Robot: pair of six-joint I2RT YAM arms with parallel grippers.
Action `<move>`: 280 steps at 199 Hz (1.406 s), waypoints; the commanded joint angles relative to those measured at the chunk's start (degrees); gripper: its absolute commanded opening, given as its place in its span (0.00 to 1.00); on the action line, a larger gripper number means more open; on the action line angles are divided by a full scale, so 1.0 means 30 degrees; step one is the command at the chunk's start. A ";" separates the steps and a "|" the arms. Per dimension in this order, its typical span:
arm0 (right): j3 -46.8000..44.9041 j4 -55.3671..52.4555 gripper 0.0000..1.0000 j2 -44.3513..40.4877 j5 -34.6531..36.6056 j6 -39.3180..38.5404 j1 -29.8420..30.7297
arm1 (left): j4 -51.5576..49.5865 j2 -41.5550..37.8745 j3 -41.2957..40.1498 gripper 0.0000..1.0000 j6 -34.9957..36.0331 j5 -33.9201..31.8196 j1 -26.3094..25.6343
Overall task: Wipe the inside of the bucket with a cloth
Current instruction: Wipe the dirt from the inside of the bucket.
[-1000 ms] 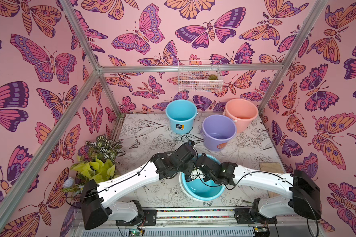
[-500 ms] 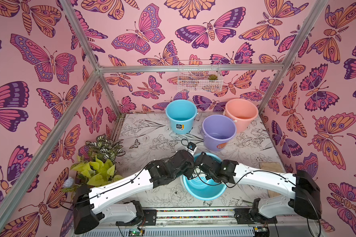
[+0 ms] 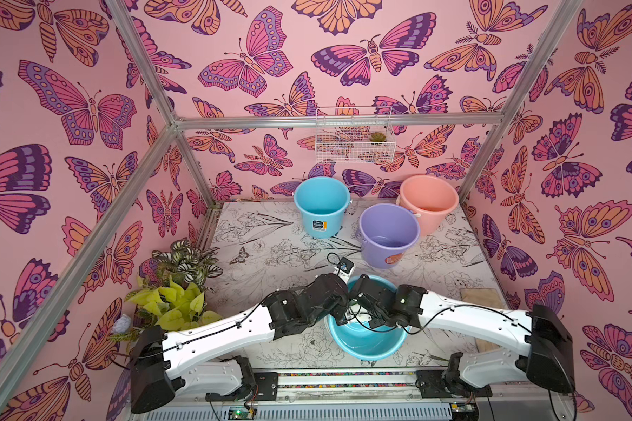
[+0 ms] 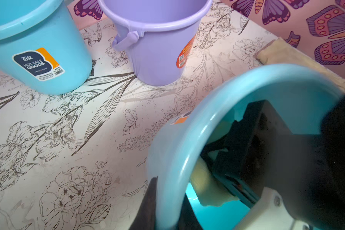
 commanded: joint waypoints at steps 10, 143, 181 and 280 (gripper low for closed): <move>-0.0786 0.1605 0.00 -0.1773 -0.0003 0.0674 0.0150 | 0.1777 -0.0226 -0.0075 0.00 0.0186 0.0768 -0.0103; -0.2680 0.6185 0.00 -0.1433 -0.0688 -0.2787 0.0577 | 0.3206 -0.1612 -0.0645 0.00 0.0113 0.2577 -0.0116; -0.3029 1.1490 0.00 0.2027 0.3485 -0.4472 0.0565 | 0.3176 -0.1778 -0.0776 0.00 0.0042 0.2670 -0.0109; -0.2916 0.6682 0.00 0.3954 0.8449 -0.3270 0.0586 | 0.2814 -0.2192 -0.1401 0.00 -0.0159 0.1319 -0.0198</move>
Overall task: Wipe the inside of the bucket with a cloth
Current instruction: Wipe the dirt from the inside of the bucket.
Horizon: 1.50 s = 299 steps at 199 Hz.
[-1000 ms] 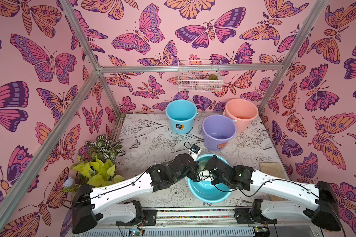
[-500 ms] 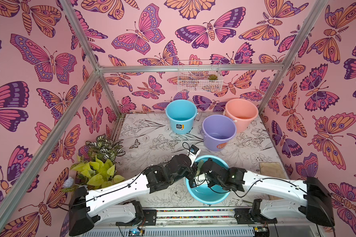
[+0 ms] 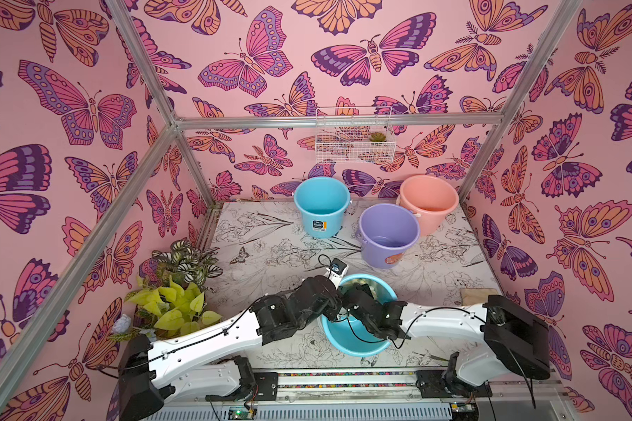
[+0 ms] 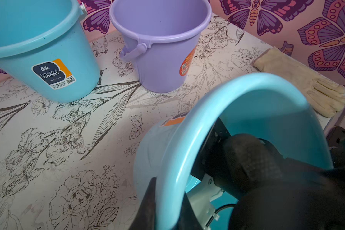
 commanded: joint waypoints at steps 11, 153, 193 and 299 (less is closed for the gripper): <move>0.0847 -0.6769 0.00 0.0066 0.0572 0.2846 0.0200 | 0.2248 -0.0252 0.0035 0.00 -0.1016 0.1268 -0.0475; 0.1283 -0.8540 0.00 -0.2074 -1.3785 0.7867 -0.0213 | 0.2247 0.0076 0.0035 0.00 -0.1083 0.1063 -0.0652; -0.0866 -0.1603 0.00 -0.3222 -1.4843 0.8553 -0.0338 | 0.2231 0.0078 0.0035 0.00 -0.1221 0.0982 -0.0751; -0.1912 0.7829 0.00 -0.2203 -0.6083 0.7251 -0.0348 | 0.2233 -0.0361 -0.0170 0.00 -0.1398 0.0451 -0.0950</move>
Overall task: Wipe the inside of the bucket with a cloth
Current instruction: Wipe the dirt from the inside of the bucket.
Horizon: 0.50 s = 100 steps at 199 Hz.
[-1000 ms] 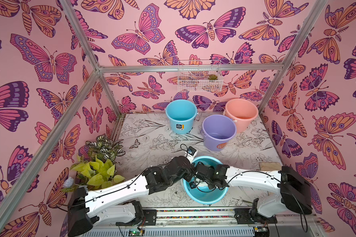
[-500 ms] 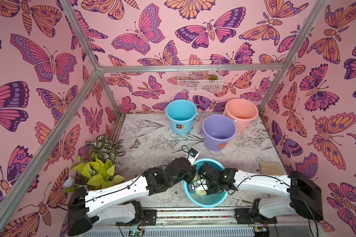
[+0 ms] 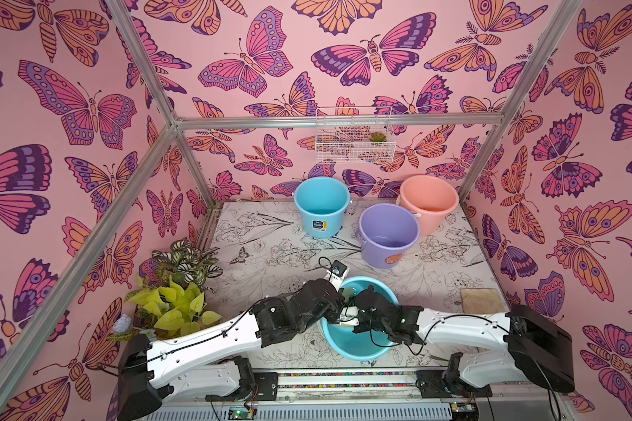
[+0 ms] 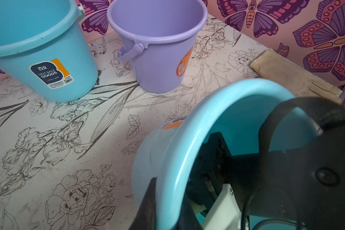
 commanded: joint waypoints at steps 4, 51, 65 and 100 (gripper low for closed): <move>0.0757 0.3854 0.00 0.0426 0.3665 -0.0793 0.0140 | 0.2320 -0.0216 -0.0134 0.00 -0.1027 0.1271 -0.0360; 0.1438 0.1966 0.00 0.1307 0.7537 -0.3226 0.0143 | 0.2246 0.0032 0.0114 0.00 -0.0884 0.1250 -0.0360; 0.1629 0.0559 0.00 0.1429 0.8085 -0.3573 0.0125 | 0.2157 0.0120 0.0232 0.00 -0.0851 0.1227 -0.0360; 0.2629 -0.5574 0.00 0.1573 0.7972 -0.3286 0.0139 | 0.1773 0.0380 0.0558 0.00 -0.0909 0.0965 -0.0360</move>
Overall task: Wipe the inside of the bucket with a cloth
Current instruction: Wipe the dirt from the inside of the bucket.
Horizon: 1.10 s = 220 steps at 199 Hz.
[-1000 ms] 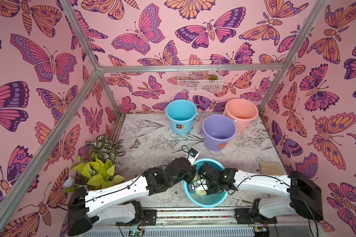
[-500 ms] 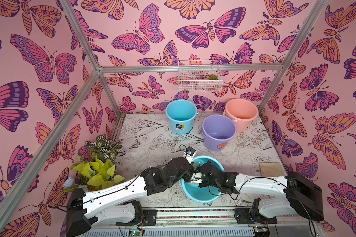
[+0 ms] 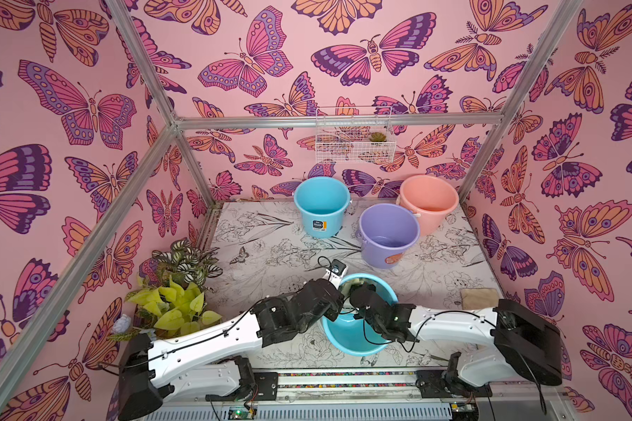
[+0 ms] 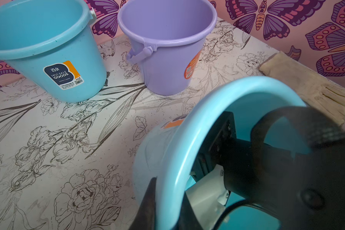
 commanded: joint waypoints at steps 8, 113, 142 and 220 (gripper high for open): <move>0.1664 -0.5972 0.00 0.0026 -0.0110 0.0461 0.0106 | 0.1481 0.0293 0.0696 0.00 -0.0844 0.1382 -0.0354; 0.3214 -1.1177 0.00 -0.7641 -0.8487 0.3257 0.0105 | -0.1753 0.2050 0.2958 0.00 -0.3072 0.5971 0.2109; 0.3402 -1.0771 0.00 -0.9499 -0.7524 0.2143 0.0102 | -0.2560 0.2449 0.3103 0.00 -0.3990 0.9055 0.3721; 0.5359 -1.1628 0.00 -0.9904 -0.5456 -0.2463 0.0248 | -0.5312 0.3855 0.3763 0.00 -0.4017 1.0396 0.4745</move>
